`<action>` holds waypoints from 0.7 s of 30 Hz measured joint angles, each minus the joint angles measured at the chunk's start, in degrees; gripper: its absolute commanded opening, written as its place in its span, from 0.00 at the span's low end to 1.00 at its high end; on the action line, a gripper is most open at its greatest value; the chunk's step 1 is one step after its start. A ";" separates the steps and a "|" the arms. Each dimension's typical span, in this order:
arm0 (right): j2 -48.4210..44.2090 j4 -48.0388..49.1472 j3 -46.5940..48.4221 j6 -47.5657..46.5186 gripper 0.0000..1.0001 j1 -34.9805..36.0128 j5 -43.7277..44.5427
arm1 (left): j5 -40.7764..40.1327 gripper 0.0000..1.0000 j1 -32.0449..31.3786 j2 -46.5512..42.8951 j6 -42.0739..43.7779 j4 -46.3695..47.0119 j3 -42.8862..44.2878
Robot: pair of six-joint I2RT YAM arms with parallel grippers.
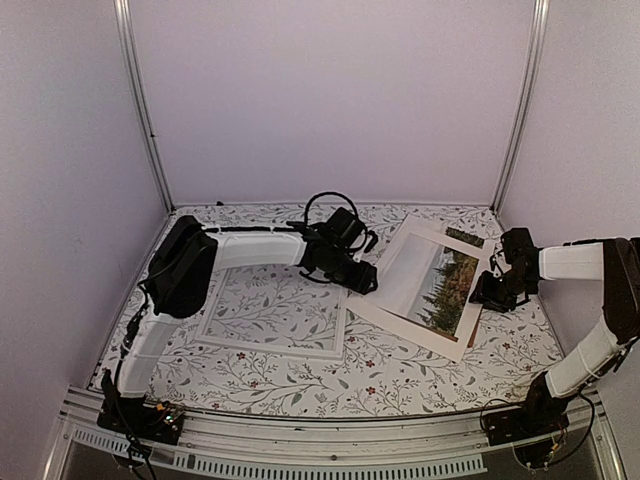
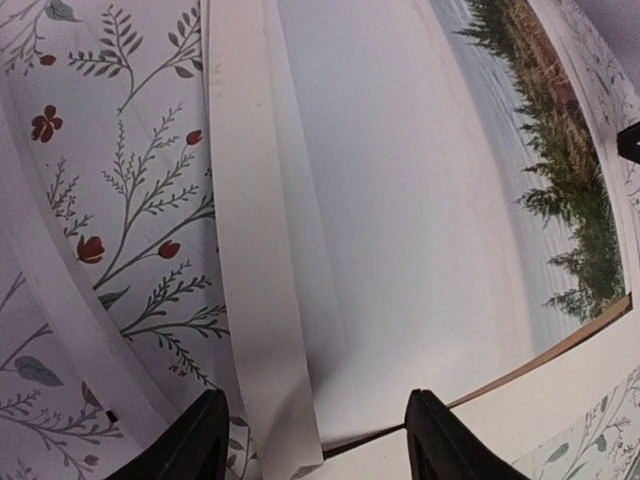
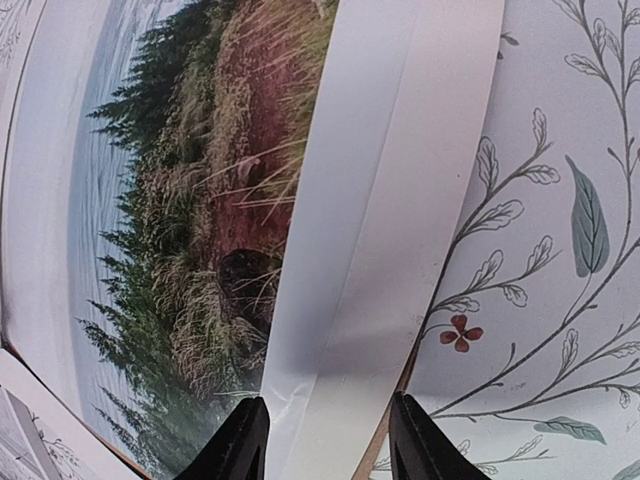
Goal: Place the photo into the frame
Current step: Pick up the mat board from the photo.
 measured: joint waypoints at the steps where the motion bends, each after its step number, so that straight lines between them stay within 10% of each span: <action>1: 0.00 0.00 0.00 0.00 0.44 0.00 -0.04 | -0.15 0.64 0.02 0.68 0.13 -0.57 0.68; 21: -1.22 0.55 -2.64 1.27 0.47 0.15 -1.29 | -1.62 0.65 0.17 3.76 0.70 -6.16 5.97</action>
